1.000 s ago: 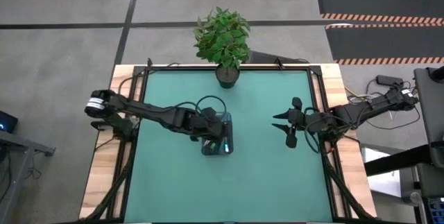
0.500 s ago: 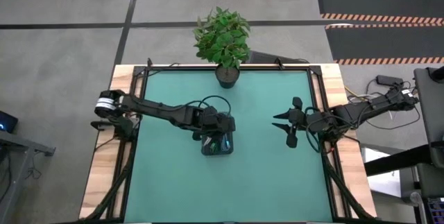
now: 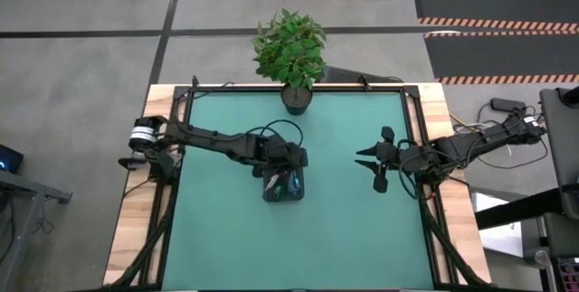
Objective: Pick and place USB-C Cables
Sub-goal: Put the blue charger cable into the black bin, then return to Home Position
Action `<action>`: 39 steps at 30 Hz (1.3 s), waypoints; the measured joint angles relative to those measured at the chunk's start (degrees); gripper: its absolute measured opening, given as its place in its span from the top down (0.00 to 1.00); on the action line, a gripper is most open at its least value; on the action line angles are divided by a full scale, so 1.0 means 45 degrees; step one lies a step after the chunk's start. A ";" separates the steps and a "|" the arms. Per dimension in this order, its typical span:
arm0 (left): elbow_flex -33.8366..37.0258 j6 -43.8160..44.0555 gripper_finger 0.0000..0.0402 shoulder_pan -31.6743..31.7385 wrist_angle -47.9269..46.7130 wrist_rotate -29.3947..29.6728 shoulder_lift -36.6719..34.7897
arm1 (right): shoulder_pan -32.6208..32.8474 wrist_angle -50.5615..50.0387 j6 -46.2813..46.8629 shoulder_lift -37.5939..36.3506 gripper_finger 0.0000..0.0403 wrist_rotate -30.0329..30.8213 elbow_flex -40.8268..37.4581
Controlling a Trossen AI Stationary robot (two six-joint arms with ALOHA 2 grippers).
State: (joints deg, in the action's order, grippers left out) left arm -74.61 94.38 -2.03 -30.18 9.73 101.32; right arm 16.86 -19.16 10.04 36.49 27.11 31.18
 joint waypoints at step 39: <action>0.0889 -0.0062 0.86 0.0017 0.1173 -0.0951 -0.0015 | 0.0000 0.0015 0.0005 0.0005 0.77 0.0001 0.0000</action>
State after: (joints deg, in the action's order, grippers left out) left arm -70.61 94.11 -1.96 -24.91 5.45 101.25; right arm 16.86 -19.09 10.07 36.51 27.12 31.18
